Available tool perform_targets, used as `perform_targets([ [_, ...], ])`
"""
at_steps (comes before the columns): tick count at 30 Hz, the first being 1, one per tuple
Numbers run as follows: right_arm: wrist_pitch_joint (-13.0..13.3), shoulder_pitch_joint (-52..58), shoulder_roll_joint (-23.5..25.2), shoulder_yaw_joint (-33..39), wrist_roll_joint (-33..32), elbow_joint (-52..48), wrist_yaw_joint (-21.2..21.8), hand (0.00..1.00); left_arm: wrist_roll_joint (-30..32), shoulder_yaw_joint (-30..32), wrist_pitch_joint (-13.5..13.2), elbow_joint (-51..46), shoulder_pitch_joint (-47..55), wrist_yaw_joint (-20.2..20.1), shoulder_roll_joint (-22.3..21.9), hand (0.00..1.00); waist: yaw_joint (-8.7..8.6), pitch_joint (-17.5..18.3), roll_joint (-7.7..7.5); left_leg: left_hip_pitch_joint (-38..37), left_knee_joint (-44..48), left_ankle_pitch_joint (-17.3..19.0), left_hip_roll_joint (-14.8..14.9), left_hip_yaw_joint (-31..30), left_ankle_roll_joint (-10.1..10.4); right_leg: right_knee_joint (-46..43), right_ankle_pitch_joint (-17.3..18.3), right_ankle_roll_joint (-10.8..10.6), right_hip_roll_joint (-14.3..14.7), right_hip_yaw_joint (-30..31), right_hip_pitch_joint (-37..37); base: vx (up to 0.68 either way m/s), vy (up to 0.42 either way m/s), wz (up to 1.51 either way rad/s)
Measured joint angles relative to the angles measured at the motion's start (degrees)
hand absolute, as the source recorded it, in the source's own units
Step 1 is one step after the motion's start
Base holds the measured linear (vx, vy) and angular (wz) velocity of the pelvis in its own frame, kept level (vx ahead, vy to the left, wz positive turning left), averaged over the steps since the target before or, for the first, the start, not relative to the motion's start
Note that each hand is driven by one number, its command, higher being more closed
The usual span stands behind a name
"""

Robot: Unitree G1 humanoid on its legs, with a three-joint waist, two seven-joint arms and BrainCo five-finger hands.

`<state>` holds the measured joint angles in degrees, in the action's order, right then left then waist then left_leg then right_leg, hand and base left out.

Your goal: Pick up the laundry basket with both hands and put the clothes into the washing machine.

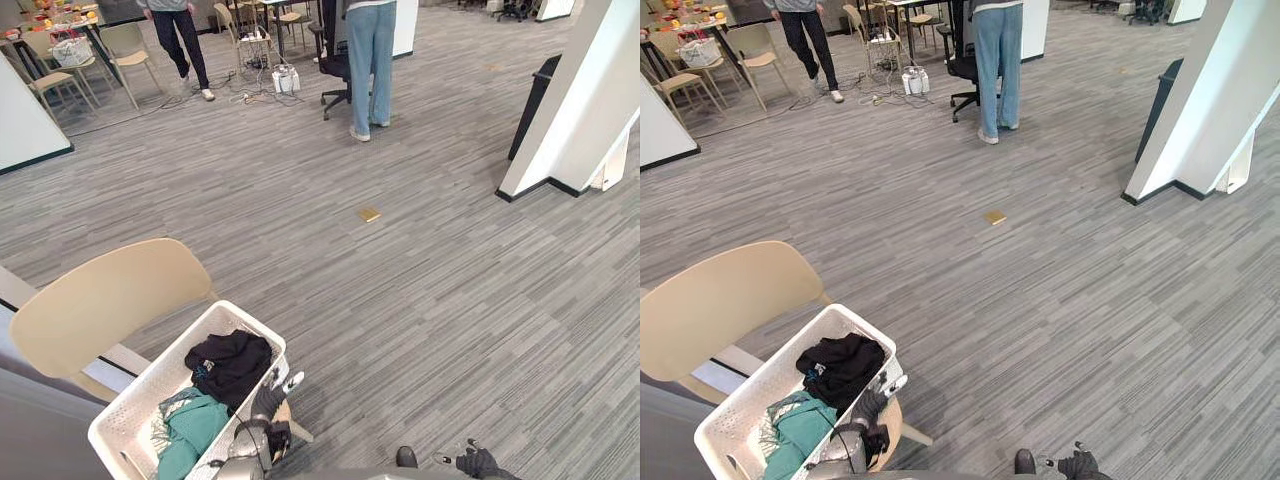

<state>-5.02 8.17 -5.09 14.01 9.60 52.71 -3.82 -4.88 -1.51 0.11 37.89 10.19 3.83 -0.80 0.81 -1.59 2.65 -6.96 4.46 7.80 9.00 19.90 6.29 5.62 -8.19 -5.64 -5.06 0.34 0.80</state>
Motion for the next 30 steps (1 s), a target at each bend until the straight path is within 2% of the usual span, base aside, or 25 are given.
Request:
perform_targets([
  [7,0.3,-1.5,0.2,-0.4,-1.2,3.1,-1.5,0.00,3.0,4.4,-0.1,8.1,0.0,2.5,0.8,0.00,0.13,-0.3,-1.07,-0.9,-0.4,0.0,-0.2,-1.0,0.0,0.0,0.0,0.0,-0.1,-0.9,-0.7,0.01,-0.001,0.05],
  [10,1.3,-1.8,0.2,-0.3,-1.3,4.0,-1.6,0.00,4.1,5.3,-0.7,12.2,-0.2,2.8,1.6,0.00,0.13,-0.3,-1.21,-1.0,-0.4,0.0,-0.3,-1.5,0.0,0.0,0.0,0.0,-0.3,-1.7,-1.2,-0.03,-0.008,0.09],
  [14,2.3,-2.3,0.2,-0.2,-1.2,5.4,-2.3,0.00,6.8,10.4,-1.3,17.8,-2.1,3.9,1.4,0.00,0.21,-0.6,-1.45,-1.8,-0.3,0.0,-0.3,-2.2,0.0,0.1,0.1,0.1,-0.3,-2.1,-2.3,-0.06,-0.022,0.06],
  [20,2.4,-2.3,0.3,0.9,-2.5,6.6,-2.3,0.00,7.8,14.7,-1.2,19.4,-2.5,3.8,0.7,0.00,0.14,-0.9,-1.52,-1.9,-0.6,0.0,-0.2,-2.2,0.0,0.3,0.8,0.2,-0.4,-2.1,-2.5,-0.07,-0.018,0.00],
  [21,2.6,-2.1,0.2,0.7,-3.5,8.9,-2.0,0.00,7.8,19.7,-1.2,20.7,-4.1,3.9,0.1,0.00,0.02,-3.0,-1.68,-2.9,-1.5,0.1,-0.2,-1.9,0.1,0.3,0.7,0.0,-0.1,-2.1,-2.7,0.00,0.000,0.00],
  [24,2.7,-2.2,0.1,0.7,-3.5,8.8,-2.0,0.00,7.8,19.7,-1.2,20.7,-4.3,3.9,0.1,0.00,0.02,-3.4,-1.64,-2.9,-1.4,0.1,-0.2,-1.9,0.1,0.3,0.7,0.0,-0.1,-2.1,-2.7,0.00,0.000,0.00],
  [26,2.7,-2.1,-0.1,0.7,-3.5,8.8,-2.0,0.00,7.8,20.0,-1.2,20.7,-4.5,3.9,0.2,0.00,-0.04,-3.9,-2.15,-2.8,-1.4,0.1,-0.1,-1.6,0.2,0.4,0.7,0.0,0.0,-1.9,-2.4,0.00,0.000,-0.05],
  [27,3.0,-2.1,-0.1,0.6,-3.9,8.6,-2.0,0.00,7.8,20.0,-1.1,20.8,-5.0,3.9,0.4,0.00,-0.04,-4.2,-1.85,-2.8,-1.1,0.3,0.1,-1.4,0.4,0.4,0.9,-0.1,0.0,-2.0,-2.2,0.00,0.000,-0.05],
  [28,3.5,-1.8,-0.1,0.6,-4.9,8.3,-2.0,0.00,7.8,20.1,-1.1,20.8,-5.1,3.9,0.5,0.00,-0.12,-4.4,-2.36,-2.0,-0.3,0.6,0.6,-1.3,0.5,0.4,1.8,0.1,0.0,-2.7,-1.7,0.00,0.000,0.00],
  [30,4.2,-0.9,0.1,0.7,-6.1,7.2,-2.0,0.00,7.7,20.0,-1.2,20.9,-5.3,3.9,0.6,0.00,-0.15,-4.2,-2.09,-0.4,0.9,1.1,1.5,-1.4,0.8,0.4,2.1,-0.1,-0.5,-7.1,-1.0,0.00,-0.045,0.07],
])
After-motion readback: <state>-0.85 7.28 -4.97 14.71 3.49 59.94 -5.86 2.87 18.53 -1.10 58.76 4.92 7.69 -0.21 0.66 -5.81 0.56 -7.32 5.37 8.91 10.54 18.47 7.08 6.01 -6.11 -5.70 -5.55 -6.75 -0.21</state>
